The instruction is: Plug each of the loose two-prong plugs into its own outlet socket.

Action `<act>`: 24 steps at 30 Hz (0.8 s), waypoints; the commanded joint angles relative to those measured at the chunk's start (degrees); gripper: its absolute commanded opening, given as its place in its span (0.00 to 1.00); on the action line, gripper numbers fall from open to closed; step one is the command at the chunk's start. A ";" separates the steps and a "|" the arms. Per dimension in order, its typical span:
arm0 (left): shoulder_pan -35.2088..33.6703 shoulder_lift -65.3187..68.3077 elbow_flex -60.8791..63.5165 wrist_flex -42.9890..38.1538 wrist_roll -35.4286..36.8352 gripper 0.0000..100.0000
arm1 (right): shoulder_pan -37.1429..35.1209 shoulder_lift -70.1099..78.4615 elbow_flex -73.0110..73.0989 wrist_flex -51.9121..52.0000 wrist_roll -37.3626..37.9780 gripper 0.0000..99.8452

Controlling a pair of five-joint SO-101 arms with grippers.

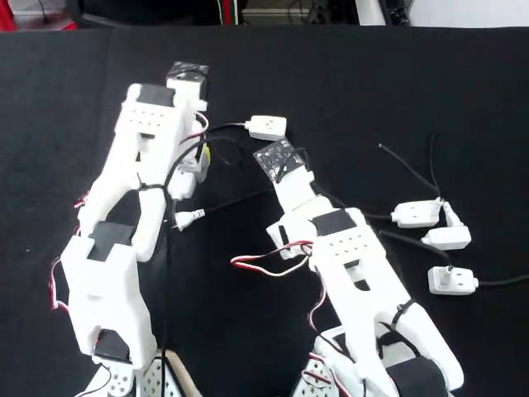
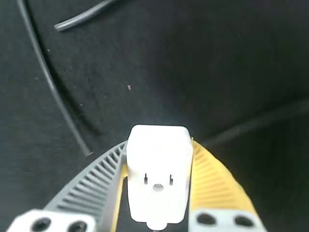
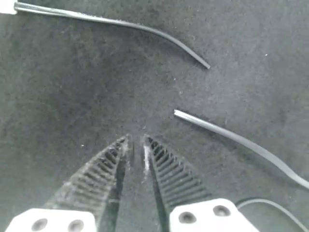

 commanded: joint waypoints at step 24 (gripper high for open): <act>8.57 -36.84 70.11 -29.63 -48.26 0.03 | 2.46 -0.04 0.04 -1.05 2.55 0.03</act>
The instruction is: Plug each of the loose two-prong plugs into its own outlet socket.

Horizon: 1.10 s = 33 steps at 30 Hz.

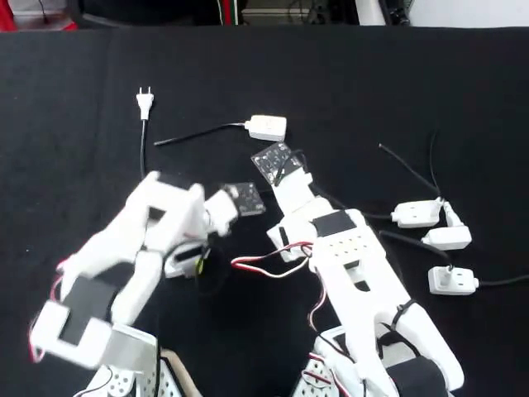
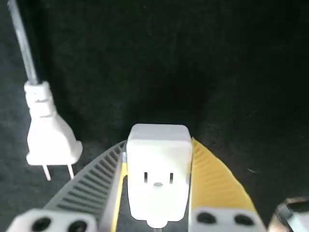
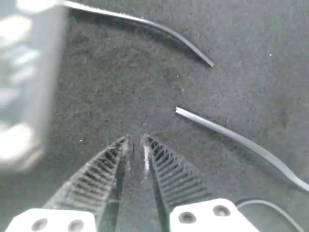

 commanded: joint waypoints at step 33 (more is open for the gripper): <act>2.86 -61.80 35.47 -2.99 18.55 0.19 | 2.73 -0.04 -0.66 -0.88 0.53 0.03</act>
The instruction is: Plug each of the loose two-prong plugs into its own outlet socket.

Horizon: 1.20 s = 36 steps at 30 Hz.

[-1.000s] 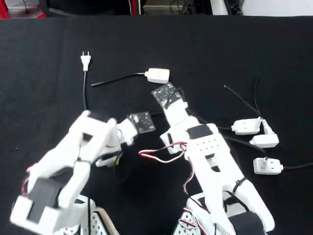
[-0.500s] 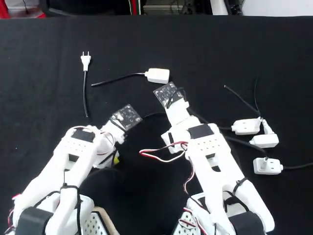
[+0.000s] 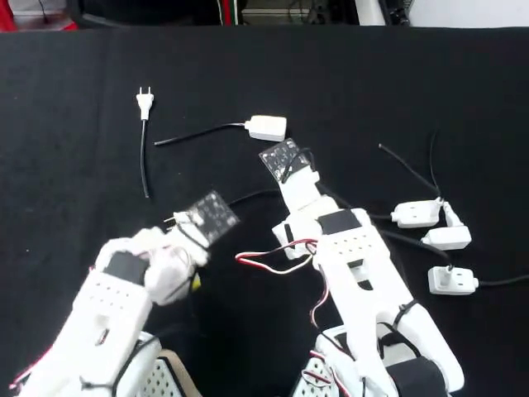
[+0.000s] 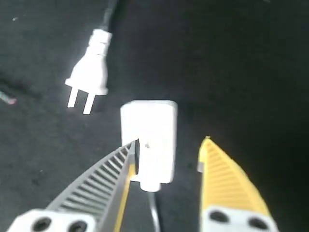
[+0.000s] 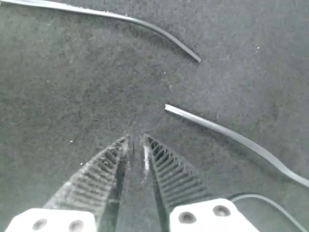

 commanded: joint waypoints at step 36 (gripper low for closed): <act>-3.38 19.43 -6.46 -6.42 -0.79 0.03 | 0.88 -0.22 -0.66 -0.79 0.53 0.03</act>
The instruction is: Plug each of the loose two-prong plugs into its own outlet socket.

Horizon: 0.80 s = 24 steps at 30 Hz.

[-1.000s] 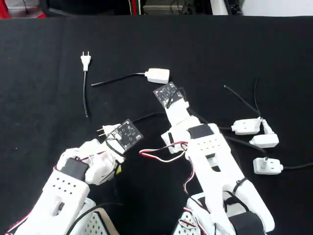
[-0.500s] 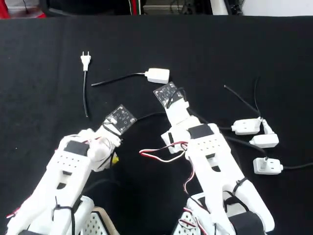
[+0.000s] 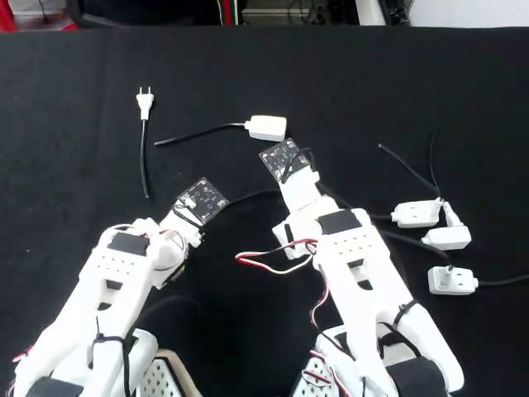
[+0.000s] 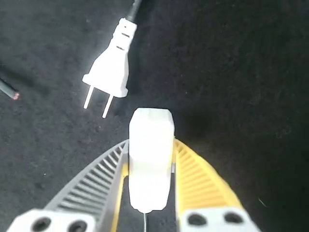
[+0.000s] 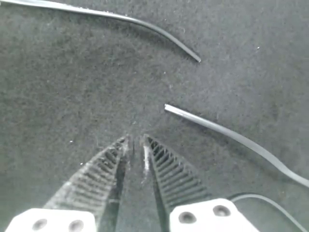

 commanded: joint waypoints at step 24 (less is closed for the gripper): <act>6.11 -0.44 -5.23 1.23 1.93 0.28 | 0.79 -0.13 -0.48 -0.79 1.85 0.03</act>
